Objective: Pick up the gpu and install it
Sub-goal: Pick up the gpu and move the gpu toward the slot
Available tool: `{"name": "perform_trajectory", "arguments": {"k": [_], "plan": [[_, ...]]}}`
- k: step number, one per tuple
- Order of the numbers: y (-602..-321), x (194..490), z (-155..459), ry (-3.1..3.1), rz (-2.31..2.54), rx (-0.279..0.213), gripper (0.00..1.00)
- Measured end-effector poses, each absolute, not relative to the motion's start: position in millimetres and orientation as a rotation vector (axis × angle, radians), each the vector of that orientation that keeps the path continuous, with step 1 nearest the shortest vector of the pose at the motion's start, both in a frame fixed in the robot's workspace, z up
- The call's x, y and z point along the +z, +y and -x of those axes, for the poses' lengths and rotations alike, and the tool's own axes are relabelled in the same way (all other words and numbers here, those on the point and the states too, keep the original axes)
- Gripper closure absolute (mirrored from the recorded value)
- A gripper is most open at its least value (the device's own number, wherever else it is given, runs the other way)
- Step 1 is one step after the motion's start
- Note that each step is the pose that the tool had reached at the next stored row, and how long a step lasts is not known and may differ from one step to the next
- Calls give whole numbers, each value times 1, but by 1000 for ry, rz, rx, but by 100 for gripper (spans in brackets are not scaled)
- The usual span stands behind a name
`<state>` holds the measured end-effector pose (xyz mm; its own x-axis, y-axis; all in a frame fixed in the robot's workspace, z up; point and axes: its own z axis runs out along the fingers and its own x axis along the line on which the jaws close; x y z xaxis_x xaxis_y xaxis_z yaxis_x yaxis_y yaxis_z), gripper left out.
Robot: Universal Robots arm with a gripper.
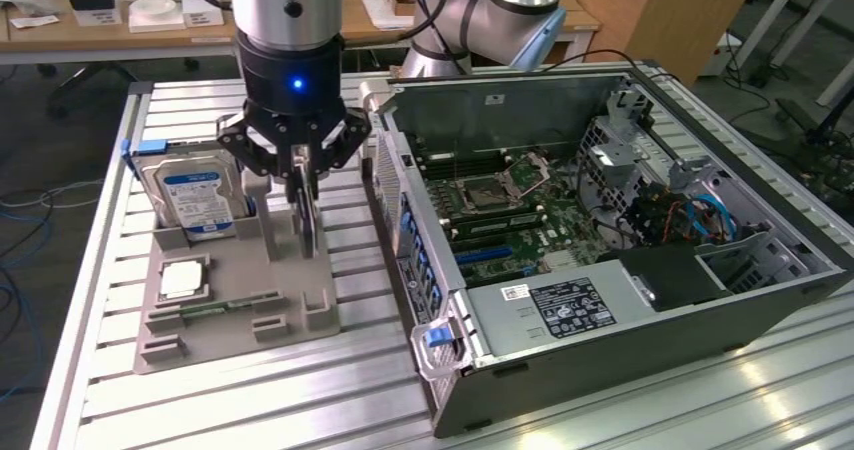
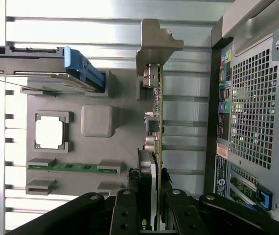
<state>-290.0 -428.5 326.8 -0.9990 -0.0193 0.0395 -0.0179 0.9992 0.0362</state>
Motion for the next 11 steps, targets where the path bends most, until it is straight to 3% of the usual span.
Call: {"name": "perform_trajectory", "arguments": {"k": [11], "plan": [[-429,333,290,-3101,-29,-56,73]]}}
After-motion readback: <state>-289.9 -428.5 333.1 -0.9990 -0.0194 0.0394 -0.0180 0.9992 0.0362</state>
